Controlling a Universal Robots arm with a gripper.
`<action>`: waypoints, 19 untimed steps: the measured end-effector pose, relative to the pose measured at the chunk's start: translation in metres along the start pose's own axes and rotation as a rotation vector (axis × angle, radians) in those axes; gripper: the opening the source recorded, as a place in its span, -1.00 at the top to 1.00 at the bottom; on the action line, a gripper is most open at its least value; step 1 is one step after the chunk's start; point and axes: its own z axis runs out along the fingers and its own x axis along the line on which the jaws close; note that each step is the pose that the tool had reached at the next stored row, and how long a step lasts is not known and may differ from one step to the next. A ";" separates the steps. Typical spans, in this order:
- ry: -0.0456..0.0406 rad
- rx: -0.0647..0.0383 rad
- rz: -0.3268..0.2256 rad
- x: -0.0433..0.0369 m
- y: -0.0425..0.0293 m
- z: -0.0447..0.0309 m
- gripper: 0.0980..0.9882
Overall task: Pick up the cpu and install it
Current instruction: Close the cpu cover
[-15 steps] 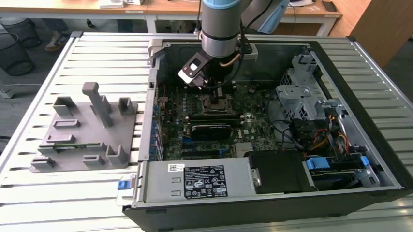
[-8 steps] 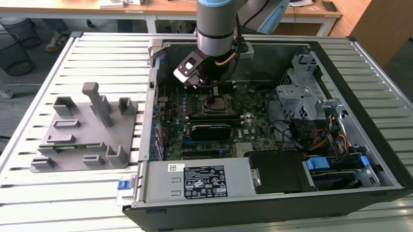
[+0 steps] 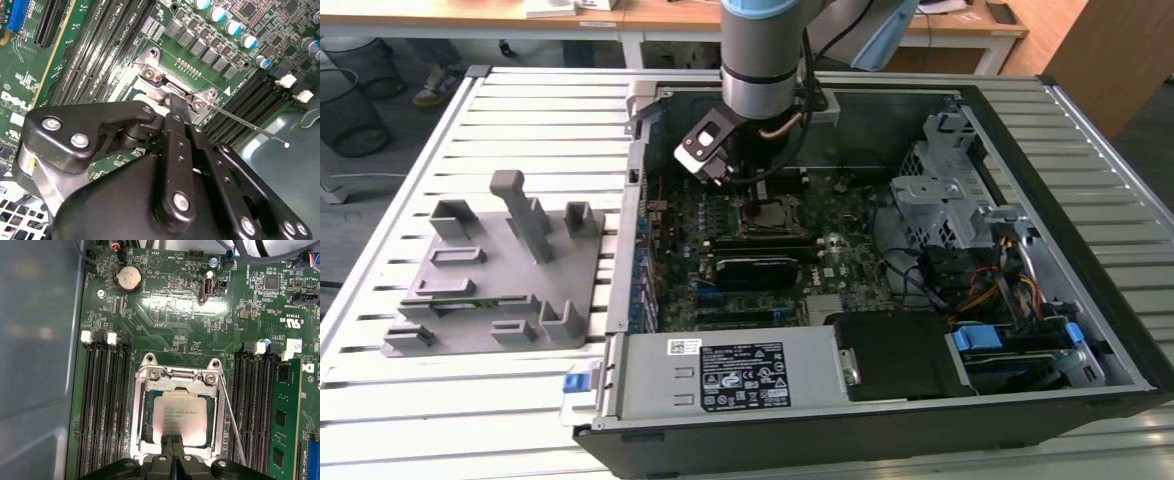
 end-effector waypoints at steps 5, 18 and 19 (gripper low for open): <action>0.0003 0.000 0.000 -0.0002 0.0029 0.0010 0.98; 0.0019 0.000 -0.001 -0.0005 0.0104 -0.0054 0.98; 0.0019 0.000 -0.001 -0.0005 0.0104 -0.0073 0.98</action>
